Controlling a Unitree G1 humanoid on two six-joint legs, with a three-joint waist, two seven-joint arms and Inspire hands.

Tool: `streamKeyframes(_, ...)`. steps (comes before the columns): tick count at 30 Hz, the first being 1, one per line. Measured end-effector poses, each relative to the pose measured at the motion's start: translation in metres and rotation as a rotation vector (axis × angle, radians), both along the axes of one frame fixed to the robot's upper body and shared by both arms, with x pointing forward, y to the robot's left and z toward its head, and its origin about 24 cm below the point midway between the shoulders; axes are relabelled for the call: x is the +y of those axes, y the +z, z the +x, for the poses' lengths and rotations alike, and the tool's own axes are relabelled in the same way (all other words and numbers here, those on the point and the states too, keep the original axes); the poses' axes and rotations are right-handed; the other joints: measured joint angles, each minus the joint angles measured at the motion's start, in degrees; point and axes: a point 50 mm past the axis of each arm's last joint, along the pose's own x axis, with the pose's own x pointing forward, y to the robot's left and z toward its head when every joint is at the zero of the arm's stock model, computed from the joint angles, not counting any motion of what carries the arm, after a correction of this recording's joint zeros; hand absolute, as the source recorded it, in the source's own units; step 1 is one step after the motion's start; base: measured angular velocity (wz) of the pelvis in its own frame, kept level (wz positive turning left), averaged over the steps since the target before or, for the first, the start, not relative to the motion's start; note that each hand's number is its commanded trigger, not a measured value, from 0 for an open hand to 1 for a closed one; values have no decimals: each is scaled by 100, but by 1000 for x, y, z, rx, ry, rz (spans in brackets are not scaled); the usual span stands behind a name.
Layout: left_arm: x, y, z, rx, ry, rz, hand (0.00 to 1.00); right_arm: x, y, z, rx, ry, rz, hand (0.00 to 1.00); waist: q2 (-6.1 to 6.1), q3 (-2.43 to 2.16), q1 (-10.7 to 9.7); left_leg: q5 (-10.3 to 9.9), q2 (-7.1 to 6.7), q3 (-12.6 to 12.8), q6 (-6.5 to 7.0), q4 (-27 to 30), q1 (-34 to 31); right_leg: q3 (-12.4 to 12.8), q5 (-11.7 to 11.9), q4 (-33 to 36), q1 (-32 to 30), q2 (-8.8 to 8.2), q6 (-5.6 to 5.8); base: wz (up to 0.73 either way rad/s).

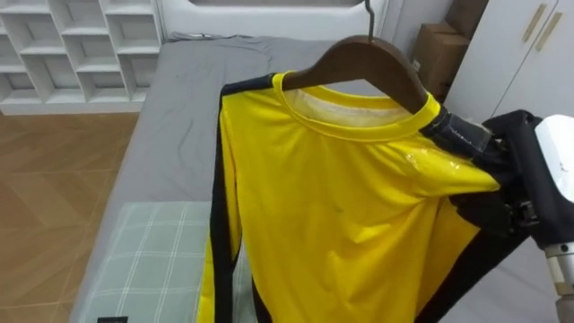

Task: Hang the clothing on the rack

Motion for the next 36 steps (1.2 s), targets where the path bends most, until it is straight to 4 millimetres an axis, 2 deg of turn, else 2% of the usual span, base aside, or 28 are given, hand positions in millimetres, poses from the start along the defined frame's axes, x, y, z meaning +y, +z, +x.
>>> streamKeyframes(3, -4, -1, -2, 18, -1, -50, 0, 0, -3, -1, 16, -5, -10, 100, 13, 19, -46, -8, 6, 92, 10, 3, 45, 67, 1, 8, -12, 7, 1, -10)
streamKeyframes(6, -5, -2, -6, 35, 8, -92, 0, -2, -12, -7, 59, -17, 1, 100, -19, 18, -129, -60, 33, 175, 15, 31, 80, 150, 2, 29, -50, 31, 4, -19)
streamKeyframes(8, -6, -2, -6, 45, -5, -108, 0, -3, -19, -12, 98, -23, 10, 100, -9, 20, -150, -113, 77, 374, 6, 62, 106, 292, 2, 121, -137, 83, 5, -51)
streamKeyframes(11, -8, -3, -7, 66, -32, -124, 0, -4, -26, -17, 136, -29, 13, 100, -20, 22, -296, -159, 118, 799, -7, 58, 105, 305, 4, 279, -376, 113, 1, -74)
streamKeyframes(12, -8, -3, -3, 62, -38, -125, 0, -4, -26, -17, 135, -29, 15, 100, -16, 28, -283, -193, 150, 1090, -10, 67, 109, 166, 14, 372, -542, 105, -15, -121)
streamKeyframes(13, -5, -3, 1, 56, -39, -119, 0, -3, -27, -17, 135, -30, 25, 100, -7, 34, -244, -230, 194, 1393, -29, 84, 123, -253, 56, 463, -705, 68, -79, -135)
streamKeyframes(14, -4, -3, 3, 53, -35, -116, 0, -3, -27, -16, 135, -30, 26, 100, -7, 40, -220, -247, 212, 1569, -40, 84, 161, -540, 81, 473, -745, 21, -121, -152)
streamKeyframes(16, 0, -2, 10, 36, -33, -105, 0, -5, -31, -13, 152, -40, 27, 100, 82, 85, -177, -399, 315, 2214, -106, 130, 317, -1336, 155, 543, -814, -73, -234, -141)
streamKeyframes(17, 1, -2, 16, 21, -36, -103, 0, -6, -33, -13, 158, -44, 29, 100, 102, 85, -181, -444, 347, 2350, -115, 172, 348, -1532, 161, 586, -831, -106, -244, -121)
streamKeyframes(18, 4, -1, 24, 3, -40, -96, 0, -6, -34, -13, 165, -52, 29, 100, 119, 86, -190, -513, 374, 2624, -152, 222, 362, -1814, 153, 774, -905, -158, -271, -107)
streamKeyframes(19, 7, 0, 29, -9, -41, -90, 0, -7, -33, -13, 165, -57, 23, 100, 126, 83, -232, -553, 379, 2831, -179, 243, 399, -1807, 132, 907, -982, -160, -297, -99)
streamKeyframes(20, 8, 0, 34, -20, -43, -88, 0, -7, -33, -12, 165, -59, 20, 100, 117, 75, -278, -564, 379, 2907, -187, 250, 412, -1768, 131, 922, -1011, -150, -298, -76)
streamKeyframes(21, 8, 0, 43, -46, -44, -90, 0, -7, -33, -12, 167, -64, 14, 100, 124, 73, -324, -581, 378, 3061, -215, 256, 456, -1614, 141, 904, -1044, -89, -317, -71)
streamKeyframes(22, 7, 0, 49, -67, -50, -92, 0, -7, -33, -12, 169, -63, 10, 100, 129, 67, -341, -606, 384, 3213, -253, 273, 507, -1489, 154, 885, -1046, -18, -401, -70)
streamKeyframes(24, 7, 1, 54, -81, -57, -89, 0, -7, -34, -12, 181, -55, 17, 100, 104, 53, -459, -639, 416, 3335, -298, 315, 536, -1388, 129, 898, -1071, 48, -442, -48)
streamKeyframes(26, 8, 1, 56, -89, -60, -87, 0, -6, -33, -11, 185, -44, 31, 100, 56, 28, -488, -722, 527, 3555, -383, 535, 564, -1254, 112, 899, -1125, 174, -500, -51)
streamKeyframes(27, 9, 1, 52, -80, -56, -85, 0, -5, -32, -11, 188, -37, 32, 100, 31, 10, -492, -792, 652, 3697, -456, 813, 568, -1207, 67, 909, -1121, 226, -559, -56)
streamKeyframes(28, 9, 1, 49, -72, -56, -83, 0, -5, -32, -11, 193, -32, 31, 100, -91, -38, -525, -805, 834, 3753, -478, 1405, 495, -1108, -21, 960, -1095, 230, -597, -56)
streamKeyframes(29, 12, 2, 46, -78, -34, -75, 0, -5, -32, -11, 191, -30, 28, 100, -123, -62, -517, -805, 960, 3713, -478, 1806, 430, -1026, -43, 969, -1063, 259, -619, -75)
streamKeyframes(30, 19, 5, 44, -76, -40, -54, 0, -5, -27, -9, 172, -23, 18, 100, -79, -48, -421, -800, 1294, 3507, -475, 2664, 312, -815, -88, 997, -969, 387, -687, -91)
streamKeyframes(31, 20, 5, 42, -68, -33, -52, 0, -3, -20, -5, 142, -11, 13, 100, 45, -7, -411, -724, 1570, 3220, -447, 3366, 186, -621, -135, 1052, -860, 519, -741, -93)
streamKeyframes(32, 20, 5, 41, -64, -25, -53, 0, -2, -18, -5, 127, -9, 12, 100, 70, -12, -410, -625, 1667, 3113, -420, 3654, 114, -519, -166, 1095, -833, 562, -762, -85)
streamKeyframes(33, 20, 5, 40, -68, 5, -55, 0, 0, -17, -4, 106, -7, 16, 100, 11, 1, -391, -418, 1700, 2769, -353, 4010, -95, -176, -229, 1170, -771, 624, -768, -91)
streamKeyframes(34, 18, 4, 38, -66, 30, -61, 0, 0, -16, -4, 91, -10, 20, 100, -2, -9, -342, -409, 1622, 2447, -410, 4041, -266, 63, -235, 1208, -788, 635, -781, -94)
streamKeyframes(35, 18, 4, 38, -68, 45, -62, 0, 0, -16, -4, 87, -12, 22, 100, -1, -3, -310, -429, 1603, 2331, -443, 4001, -346, 176, -224, 1213, -793, 645, -790, -103)
streamKeyframes(36, 19, 4, 36, -70, 80, -63, 0, 1, -16, -4, 85, -11, 26, 100, -47, 21, -279, -487, 1559, 2118, -545, 3797, -472, 427, -190, 1213, -796, 661, -796, -113)
